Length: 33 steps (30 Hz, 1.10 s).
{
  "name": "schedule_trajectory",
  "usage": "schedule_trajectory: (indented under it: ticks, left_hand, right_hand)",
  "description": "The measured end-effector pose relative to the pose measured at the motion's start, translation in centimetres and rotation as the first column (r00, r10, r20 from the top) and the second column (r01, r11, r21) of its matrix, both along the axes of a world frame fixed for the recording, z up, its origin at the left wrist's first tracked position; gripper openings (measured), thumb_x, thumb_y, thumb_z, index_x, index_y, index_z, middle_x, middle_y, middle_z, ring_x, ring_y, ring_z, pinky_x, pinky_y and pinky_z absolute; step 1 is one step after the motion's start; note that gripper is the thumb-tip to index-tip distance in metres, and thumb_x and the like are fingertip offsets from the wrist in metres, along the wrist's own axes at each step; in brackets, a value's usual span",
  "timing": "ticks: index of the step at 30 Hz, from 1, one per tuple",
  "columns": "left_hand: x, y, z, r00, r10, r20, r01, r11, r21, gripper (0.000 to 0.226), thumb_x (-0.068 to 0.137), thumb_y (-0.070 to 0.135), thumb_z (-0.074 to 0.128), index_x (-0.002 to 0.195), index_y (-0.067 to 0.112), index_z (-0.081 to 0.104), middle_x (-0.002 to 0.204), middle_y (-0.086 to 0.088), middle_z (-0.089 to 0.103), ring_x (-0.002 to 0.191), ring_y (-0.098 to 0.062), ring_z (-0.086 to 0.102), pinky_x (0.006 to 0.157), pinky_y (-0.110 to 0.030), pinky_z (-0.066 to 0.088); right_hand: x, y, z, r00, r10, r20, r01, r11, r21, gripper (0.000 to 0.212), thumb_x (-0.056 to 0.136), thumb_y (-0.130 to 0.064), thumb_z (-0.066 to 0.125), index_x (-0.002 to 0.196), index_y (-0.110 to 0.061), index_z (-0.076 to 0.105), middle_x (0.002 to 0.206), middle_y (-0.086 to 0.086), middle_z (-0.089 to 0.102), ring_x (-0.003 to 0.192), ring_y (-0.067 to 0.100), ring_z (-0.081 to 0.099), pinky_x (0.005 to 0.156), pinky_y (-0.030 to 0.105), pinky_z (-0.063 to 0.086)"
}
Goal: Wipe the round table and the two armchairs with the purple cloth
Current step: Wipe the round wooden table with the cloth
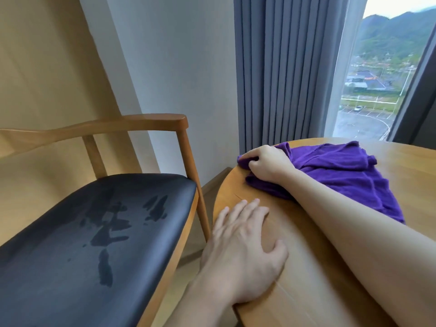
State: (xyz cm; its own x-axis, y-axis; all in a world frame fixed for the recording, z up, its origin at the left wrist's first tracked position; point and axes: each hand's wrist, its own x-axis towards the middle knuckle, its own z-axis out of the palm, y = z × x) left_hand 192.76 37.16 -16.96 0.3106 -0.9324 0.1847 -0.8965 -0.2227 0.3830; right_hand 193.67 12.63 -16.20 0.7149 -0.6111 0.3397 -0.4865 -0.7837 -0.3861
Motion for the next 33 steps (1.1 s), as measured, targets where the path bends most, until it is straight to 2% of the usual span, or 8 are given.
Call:
schedule_trajectory:
  ticks: [5, 8, 13, 18, 22, 27, 30, 33]
  left_hand:
    - [0.3, 0.4, -0.3, 1.0, -0.004, -0.023, 0.004, 1.0, 0.006, 0.064, 0.089, 0.063, 0.031, 0.149, 0.042, 0.026, 0.16, 0.029, 0.012, 0.144, 0.011, -0.003, 0.123, -0.028, -0.003]
    - [0.1, 0.3, -0.3, 1.0, -0.007, -0.014, 0.008, 1.0, 0.016, 0.062, 0.093, 0.06, 0.03, 0.151, 0.041, 0.024, 0.161, 0.027, 0.01, 0.145, 0.01, -0.004, 0.122, -0.029, -0.005]
    - [-0.1, 0.3, -0.3, 1.0, 0.004, -0.004, -0.004, 1.0, 0.006, 0.054, 0.1, 0.054, 0.03, 0.152, 0.041, 0.024, 0.161, 0.028, 0.009, 0.144, 0.01, -0.004, 0.121, -0.026, -0.007]
    - [-0.2, 0.6, -0.3, 1.0, 0.009, -0.017, -0.01, 0.999, -0.034, 0.05, 0.1, 0.05, 0.034, 0.149, 0.044, 0.029, 0.158, 0.032, 0.014, 0.142, 0.014, -0.002, 0.121, -0.024, -0.004]
    - [-0.2, 0.8, -0.4, 0.999, 0.012, -0.044, -0.015, 0.997, -0.07, 0.048, 0.098, 0.052, 0.037, 0.146, 0.045, 0.034, 0.154, 0.032, 0.021, 0.139, 0.015, 0.004, 0.122, -0.025, 0.003]
    - [-0.2, 0.5, -0.4, 0.998, 0.044, -0.048, -0.049, 0.993, -0.11, 0.047, 0.095, 0.055, 0.04, 0.14, 0.044, 0.04, 0.147, 0.03, 0.03, 0.134, 0.011, 0.019, 0.121, -0.027, 0.016]
    - [-0.4, 0.6, -0.3, 0.998, 0.048, -0.037, -0.052, 0.992, -0.113, 0.047, 0.092, 0.057, 0.038, 0.138, 0.045, 0.04, 0.146, 0.03, 0.032, 0.135, 0.007, 0.023, 0.119, -0.026, 0.018]
    - [-0.5, 1.0, -0.4, 0.998, 0.044, -0.036, -0.048, 0.992, -0.113, 0.048, 0.092, 0.057, 0.038, 0.139, 0.045, 0.041, 0.146, 0.03, 0.031, 0.136, 0.008, 0.022, 0.12, -0.027, 0.017]
  right_hand:
    - [-4.6, 0.5, 0.6, 0.961, 0.269, 0.067, -0.277, 0.929, 0.246, 0.042, 0.079, -0.002, 0.054, 0.094, -0.03, 0.082, 0.107, -0.013, 0.077, 0.105, -0.001, 0.066, 0.095, 0.015, 0.048]
    - [-6.3, -1.8, 1.0, 0.988, 0.072, 0.139, -0.112, 0.944, 0.31, 0.045, 0.079, 0.001, 0.055, 0.077, -0.036, 0.08, 0.092, -0.016, 0.077, 0.098, 0.004, 0.068, 0.089, 0.015, 0.05]
    - [-2.5, -0.7, 0.9, 0.998, -0.053, -0.03, 0.058, 0.979, 0.195, 0.047, 0.079, -0.011, 0.048, 0.104, -0.039, 0.077, 0.114, -0.014, 0.072, 0.114, 0.016, 0.061, 0.102, 0.033, 0.044]
    - [-1.8, 2.5, 1.1, 0.984, 0.155, -0.09, -0.137, 0.974, 0.179, 0.057, 0.085, -0.007, 0.043, 0.123, -0.038, 0.071, 0.138, -0.014, 0.063, 0.132, 0.015, 0.052, 0.113, 0.032, 0.036]
    - [-6.8, 2.6, 0.8, 0.943, 0.327, 0.058, -0.328, 0.89, 0.317, 0.049, 0.082, 0.005, 0.049, 0.107, -0.023, 0.08, 0.121, -0.007, 0.074, 0.117, 0.002, 0.062, 0.103, 0.017, 0.044]
    - [-6.9, 0.3, 1.1, 0.988, -0.013, 0.152, -0.036, 0.948, 0.316, 0.042, 0.08, -0.003, 0.051, 0.084, -0.032, 0.081, 0.097, -0.011, 0.077, 0.092, 0.005, 0.066, 0.084, 0.027, 0.052]
    - [-4.2, 1.5, 0.6, 0.991, -0.118, 0.057, 0.103, 0.972, 0.212, 0.037, 0.08, -0.016, 0.051, 0.096, -0.035, 0.079, 0.11, -0.01, 0.074, 0.102, 0.016, 0.065, 0.094, 0.032, 0.05]
    - [-3.6, 3.6, 0.4, 1.0, -0.021, 0.0, 0.021, 0.993, 0.119, 0.041, 0.087, -0.017, 0.049, 0.114, -0.034, 0.074, 0.122, -0.004, 0.071, 0.112, 0.021, 0.062, 0.1, 0.03, 0.042]
